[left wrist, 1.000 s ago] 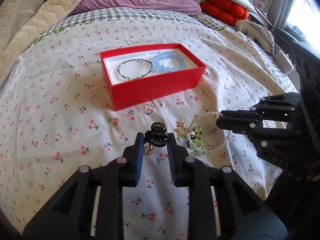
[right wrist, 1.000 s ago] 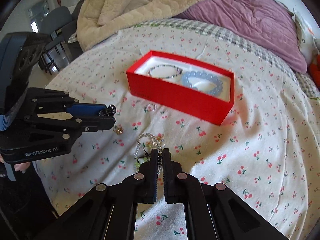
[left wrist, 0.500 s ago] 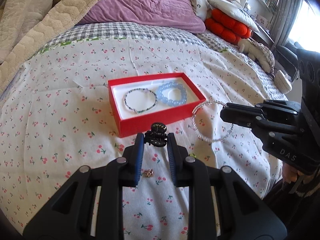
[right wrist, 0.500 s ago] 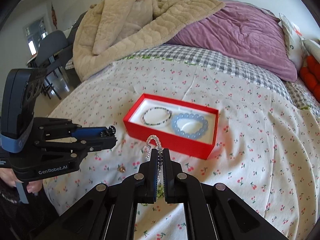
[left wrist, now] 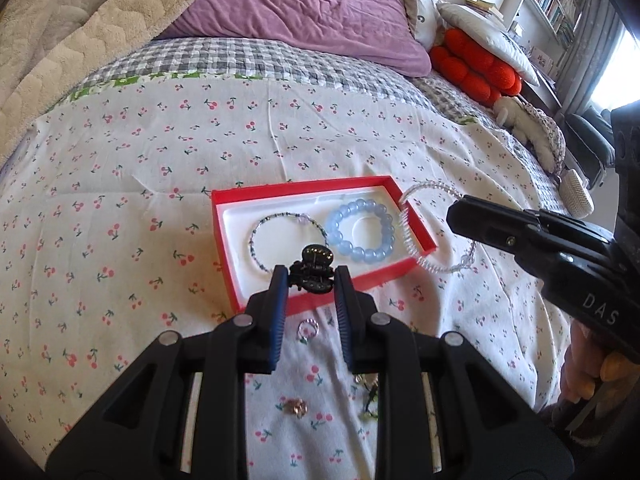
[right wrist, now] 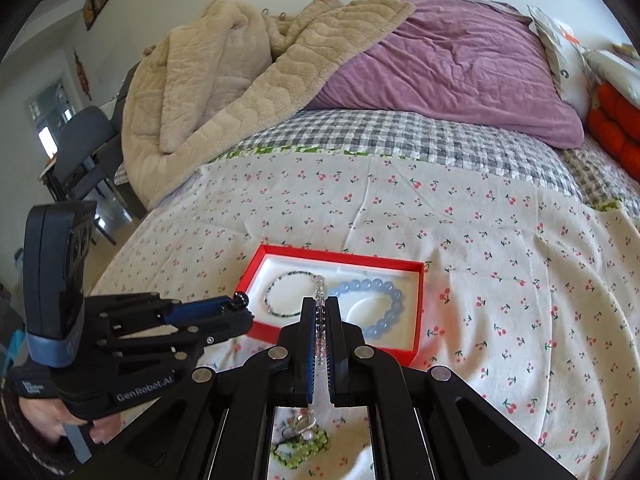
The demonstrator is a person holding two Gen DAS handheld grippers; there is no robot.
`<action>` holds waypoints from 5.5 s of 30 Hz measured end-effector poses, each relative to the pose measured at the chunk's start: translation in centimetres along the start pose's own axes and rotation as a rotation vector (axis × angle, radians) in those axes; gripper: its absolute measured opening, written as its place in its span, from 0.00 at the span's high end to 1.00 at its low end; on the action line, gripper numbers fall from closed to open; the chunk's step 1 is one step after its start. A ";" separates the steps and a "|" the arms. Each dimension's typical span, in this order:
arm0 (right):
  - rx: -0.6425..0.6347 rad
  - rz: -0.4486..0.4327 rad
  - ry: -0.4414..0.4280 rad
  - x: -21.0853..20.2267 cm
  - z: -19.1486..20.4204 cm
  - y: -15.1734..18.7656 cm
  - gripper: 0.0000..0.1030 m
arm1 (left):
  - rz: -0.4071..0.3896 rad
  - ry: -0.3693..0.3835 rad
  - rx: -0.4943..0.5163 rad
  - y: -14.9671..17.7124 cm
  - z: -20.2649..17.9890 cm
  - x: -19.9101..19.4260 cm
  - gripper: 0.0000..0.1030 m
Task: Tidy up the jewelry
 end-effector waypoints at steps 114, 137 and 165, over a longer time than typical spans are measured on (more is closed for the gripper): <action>-0.269 0.300 -0.005 5.3 2.0 13.9 0.32 | 0.175 0.008 0.219 10.1 -1.6 2.7 0.91; -0.284 0.275 0.027 3.0 1.0 12.8 0.90 | 0.170 -0.025 0.156 9.5 -0.1 1.4 0.98; -0.147 0.047 -0.006 -1.9 0.9 5.1 0.90 | 0.049 -0.013 0.085 4.5 1.1 -2.1 0.98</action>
Point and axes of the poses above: each gripper's, at about its wrist camera, not at the fingertips, and x roughly the way its jaws point, z to its left, y to its underside, the point moved 1 cm from there along x, roughly the way its jaws point, and after that the axes turned 6 degrees about x, right-handed, at the moved point
